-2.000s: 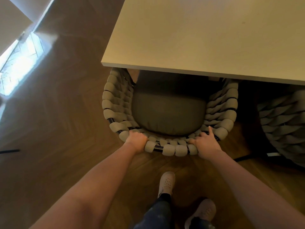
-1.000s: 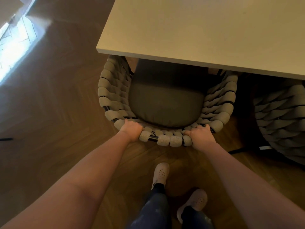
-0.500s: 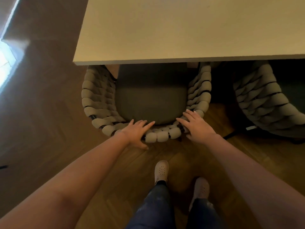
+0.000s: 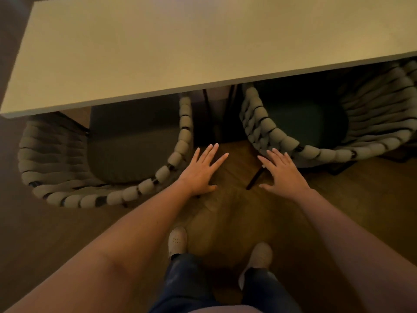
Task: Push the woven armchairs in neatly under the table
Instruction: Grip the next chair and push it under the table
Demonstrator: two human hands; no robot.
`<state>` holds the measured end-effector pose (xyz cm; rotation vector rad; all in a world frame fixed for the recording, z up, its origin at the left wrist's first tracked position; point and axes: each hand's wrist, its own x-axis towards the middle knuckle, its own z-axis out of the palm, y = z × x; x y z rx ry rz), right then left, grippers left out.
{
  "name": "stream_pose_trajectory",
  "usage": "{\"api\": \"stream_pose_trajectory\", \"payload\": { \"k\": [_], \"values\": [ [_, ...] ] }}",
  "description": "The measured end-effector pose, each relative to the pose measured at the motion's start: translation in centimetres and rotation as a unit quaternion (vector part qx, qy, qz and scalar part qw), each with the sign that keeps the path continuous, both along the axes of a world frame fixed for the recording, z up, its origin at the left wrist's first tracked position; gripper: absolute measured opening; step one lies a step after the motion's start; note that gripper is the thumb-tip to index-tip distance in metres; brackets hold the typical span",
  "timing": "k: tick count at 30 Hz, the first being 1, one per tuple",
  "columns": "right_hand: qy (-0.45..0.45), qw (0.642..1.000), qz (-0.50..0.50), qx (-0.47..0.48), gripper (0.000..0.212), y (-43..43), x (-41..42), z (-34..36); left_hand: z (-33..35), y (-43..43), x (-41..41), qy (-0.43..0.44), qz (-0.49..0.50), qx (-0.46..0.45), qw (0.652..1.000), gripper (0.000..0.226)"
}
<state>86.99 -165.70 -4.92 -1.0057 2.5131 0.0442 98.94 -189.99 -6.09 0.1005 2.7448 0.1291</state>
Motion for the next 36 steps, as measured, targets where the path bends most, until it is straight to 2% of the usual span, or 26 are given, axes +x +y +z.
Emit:
{"api": "stream_pose_trajectory", "payload": {
  "k": [4,9,14,19,25,29,34,36],
  "values": [
    [0.009,1.000,-0.003,0.011,0.090,8.5,-4.3,0.7,-0.5,8.5,-4.4,0.007,0.015,-0.009,1.000,0.104],
    [0.020,0.999,-0.005,0.024,0.092,15.1,-9.1,0.1,0.2,15.3,-9.1,0.007,0.008,-0.006,1.000,0.102],
    [0.015,0.998,-0.022,0.051,0.094,18.3,-13.6,-1.0,-0.3,18.3,-14.3,0.006,-0.010,-0.004,1.000,0.103],
    [-0.007,0.994,-0.058,0.094,0.097,20.9,-19.2,-2.0,-2.0,20.4,-20.9,-0.028,-0.024,0.012,0.999,0.105],
    [-0.011,0.989,-0.046,0.139,0.092,25.3,-25.0,-3.5,-3.8,24.4,-25.7,-0.071,-0.062,0.016,0.995,0.102],
    [0.040,0.988,-0.016,0.145,0.080,29.3,-28.8,-4.5,-4.3,28.1,-27.6,-0.120,-0.047,0.022,0.991,0.087],
    [0.076,0.979,0.084,0.170,0.068,32.0,-34.4,-4.4,-4.7,30.8,-28.2,-0.116,0.064,0.004,0.991,0.037],
    [0.077,0.970,0.131,0.189,0.066,32.2,-36.2,-4.6,-4.7,31.2,-28.1,-0.111,0.095,-0.010,0.989,0.028]
  ]
}}
